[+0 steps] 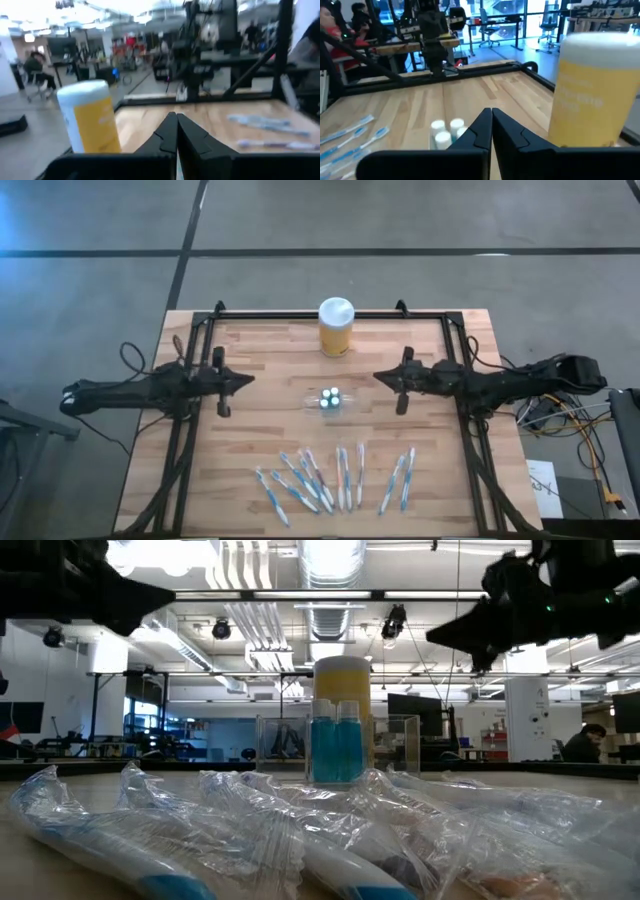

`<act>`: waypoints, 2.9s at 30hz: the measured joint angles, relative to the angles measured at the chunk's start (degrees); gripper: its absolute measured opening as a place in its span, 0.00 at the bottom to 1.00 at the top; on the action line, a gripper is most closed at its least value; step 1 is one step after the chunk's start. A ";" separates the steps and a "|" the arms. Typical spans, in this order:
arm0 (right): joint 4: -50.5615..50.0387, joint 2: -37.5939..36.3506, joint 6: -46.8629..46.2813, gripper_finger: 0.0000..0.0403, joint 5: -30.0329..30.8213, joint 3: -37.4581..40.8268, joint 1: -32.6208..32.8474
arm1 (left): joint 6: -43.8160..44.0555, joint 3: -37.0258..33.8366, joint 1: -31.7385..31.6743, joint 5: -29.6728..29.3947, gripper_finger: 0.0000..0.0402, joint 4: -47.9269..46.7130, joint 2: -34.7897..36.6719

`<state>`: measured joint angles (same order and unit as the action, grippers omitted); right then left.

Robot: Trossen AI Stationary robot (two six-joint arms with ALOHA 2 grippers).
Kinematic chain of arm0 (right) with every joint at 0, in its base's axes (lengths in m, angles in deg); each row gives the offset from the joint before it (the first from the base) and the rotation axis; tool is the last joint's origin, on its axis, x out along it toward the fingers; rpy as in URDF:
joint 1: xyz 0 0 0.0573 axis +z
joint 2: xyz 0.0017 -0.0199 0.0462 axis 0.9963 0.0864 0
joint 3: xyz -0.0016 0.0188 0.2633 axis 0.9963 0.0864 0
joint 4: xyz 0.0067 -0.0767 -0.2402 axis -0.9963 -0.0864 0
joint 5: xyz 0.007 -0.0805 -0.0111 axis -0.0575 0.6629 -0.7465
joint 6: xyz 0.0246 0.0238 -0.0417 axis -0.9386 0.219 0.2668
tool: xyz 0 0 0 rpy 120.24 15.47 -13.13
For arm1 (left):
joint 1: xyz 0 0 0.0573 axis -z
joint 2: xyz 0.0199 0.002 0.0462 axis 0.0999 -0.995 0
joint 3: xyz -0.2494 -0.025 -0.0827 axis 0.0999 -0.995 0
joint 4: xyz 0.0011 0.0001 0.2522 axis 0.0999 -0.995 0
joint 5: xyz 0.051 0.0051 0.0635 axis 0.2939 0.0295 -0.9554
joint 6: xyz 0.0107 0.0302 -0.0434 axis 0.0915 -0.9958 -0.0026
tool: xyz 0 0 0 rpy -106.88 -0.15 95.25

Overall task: Pick & Place toothbrushing station
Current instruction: Adjust the transparent organizer

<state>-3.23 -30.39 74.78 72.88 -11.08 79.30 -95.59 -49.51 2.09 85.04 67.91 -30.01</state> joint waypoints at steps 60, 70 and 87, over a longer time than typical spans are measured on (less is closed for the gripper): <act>-24.23 -37.22 -0.54 0.02 -2.73 10.46 -5.46 | 9.50 -7.76 -1.05 -1.65 0.01 -8.07 5.72; -34.76 -45.06 4.91 0.02 12.47 10.48 9.53 | 9.96 -7.81 -1.05 2.33 0.01 -8.68 5.72; -27.09 -31.65 -1.45 0.02 6.10 10.48 10.49 | 13.03 -7.45 1.34 2.87 0.00 4.74 -12.24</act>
<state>-30.32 -62.04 73.32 78.98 -0.59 89.80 -82.57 -56.96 3.43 87.91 72.65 -42.25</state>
